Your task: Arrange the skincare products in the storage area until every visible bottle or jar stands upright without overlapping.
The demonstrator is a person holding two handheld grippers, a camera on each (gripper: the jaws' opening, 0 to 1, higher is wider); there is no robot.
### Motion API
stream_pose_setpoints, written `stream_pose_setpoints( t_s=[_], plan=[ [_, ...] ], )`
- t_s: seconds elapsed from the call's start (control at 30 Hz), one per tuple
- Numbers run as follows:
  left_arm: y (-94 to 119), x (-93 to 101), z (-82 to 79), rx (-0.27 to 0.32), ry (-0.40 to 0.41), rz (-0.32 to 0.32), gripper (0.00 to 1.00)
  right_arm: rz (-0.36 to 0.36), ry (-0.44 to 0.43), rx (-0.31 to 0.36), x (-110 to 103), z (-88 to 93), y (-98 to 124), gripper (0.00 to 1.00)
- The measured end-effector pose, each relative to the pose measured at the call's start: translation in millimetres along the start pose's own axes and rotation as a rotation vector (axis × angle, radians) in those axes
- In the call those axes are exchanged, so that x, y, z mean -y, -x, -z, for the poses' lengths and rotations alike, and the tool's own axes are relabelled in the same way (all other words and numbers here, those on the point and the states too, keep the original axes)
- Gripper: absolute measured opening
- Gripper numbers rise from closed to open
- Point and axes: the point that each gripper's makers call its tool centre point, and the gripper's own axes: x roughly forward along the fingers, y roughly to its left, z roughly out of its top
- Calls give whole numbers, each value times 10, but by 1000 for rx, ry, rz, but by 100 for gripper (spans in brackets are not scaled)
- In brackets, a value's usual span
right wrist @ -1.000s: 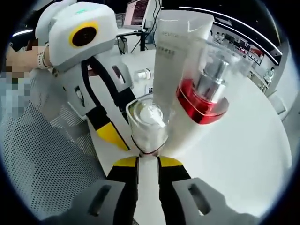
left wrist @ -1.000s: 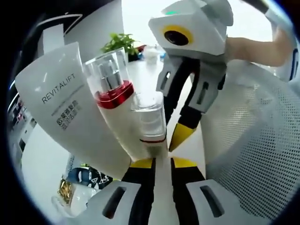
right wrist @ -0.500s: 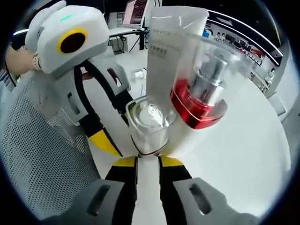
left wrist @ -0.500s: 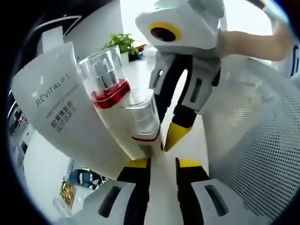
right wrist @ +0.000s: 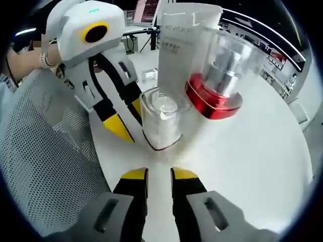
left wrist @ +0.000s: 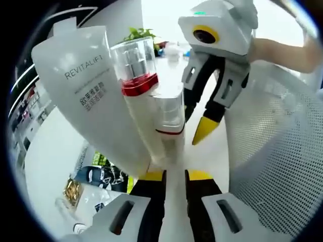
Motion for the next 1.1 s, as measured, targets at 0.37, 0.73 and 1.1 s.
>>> stream_pose_setpoints(
  t_s=[0.37, 0.73, 1.1],
  plan=[
    [-96, 160, -19, -11, -34, 49, 11, -11, -6, 29, -85, -91, -27, 18],
    [-71, 150, -101, 37, -29, 51, 11, -13, -14, 27, -60, -97, -80, 16],
    [-90, 201, -104, 35, -48, 71, 12, -19, -8, 27, -70, -141, -111, 15]
  ],
)
